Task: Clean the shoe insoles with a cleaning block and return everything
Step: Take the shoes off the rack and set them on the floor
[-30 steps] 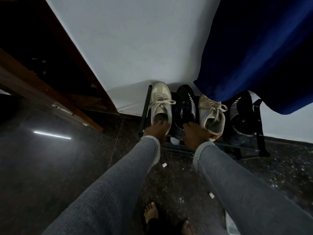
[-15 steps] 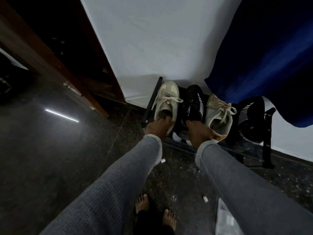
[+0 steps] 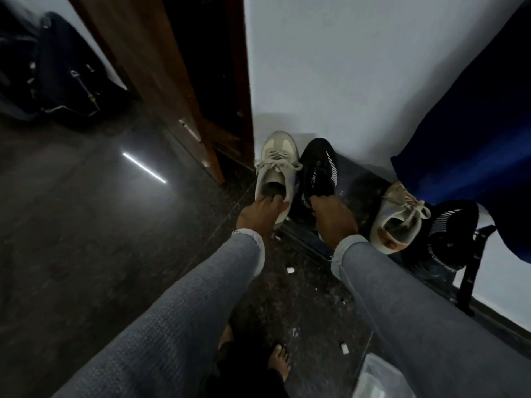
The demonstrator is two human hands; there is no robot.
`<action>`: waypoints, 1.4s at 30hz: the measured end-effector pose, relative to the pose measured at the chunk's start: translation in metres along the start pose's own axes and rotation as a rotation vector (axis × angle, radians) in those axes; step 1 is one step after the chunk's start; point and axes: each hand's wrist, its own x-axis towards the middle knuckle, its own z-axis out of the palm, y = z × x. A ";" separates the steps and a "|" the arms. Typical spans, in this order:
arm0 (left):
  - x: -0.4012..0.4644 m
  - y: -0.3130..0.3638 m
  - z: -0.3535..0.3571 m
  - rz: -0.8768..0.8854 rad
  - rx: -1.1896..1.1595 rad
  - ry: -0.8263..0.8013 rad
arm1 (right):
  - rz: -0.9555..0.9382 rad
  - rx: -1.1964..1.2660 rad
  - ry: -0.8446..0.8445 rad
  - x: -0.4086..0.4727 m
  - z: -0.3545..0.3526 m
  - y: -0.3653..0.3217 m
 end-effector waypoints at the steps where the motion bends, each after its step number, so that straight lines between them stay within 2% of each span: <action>1: -0.008 -0.012 -0.002 -0.033 -0.011 -0.002 | -0.032 -0.022 -0.004 0.004 0.000 -0.013; 7: -0.059 -0.089 0.007 -0.203 -0.073 -0.016 | -0.193 -0.059 -0.110 0.024 0.025 -0.101; 12: -0.097 -0.152 0.048 -0.301 -0.138 -0.113 | -0.315 -0.115 -0.249 0.032 0.076 -0.171; 20: -0.143 -0.275 0.172 -0.479 -0.249 -0.230 | -0.470 -0.175 -0.542 0.052 0.218 -0.281; 28: -0.169 -0.366 0.313 -0.587 -0.313 -0.386 | -0.543 -0.228 -0.746 0.068 0.372 -0.331; 34: -0.156 -0.419 0.398 -0.659 -0.352 -0.343 | -0.612 -0.241 -0.775 0.100 0.468 -0.358; 42: -0.112 -0.491 0.457 -0.687 -0.305 -0.150 | -0.653 -0.280 -0.598 0.173 0.561 -0.392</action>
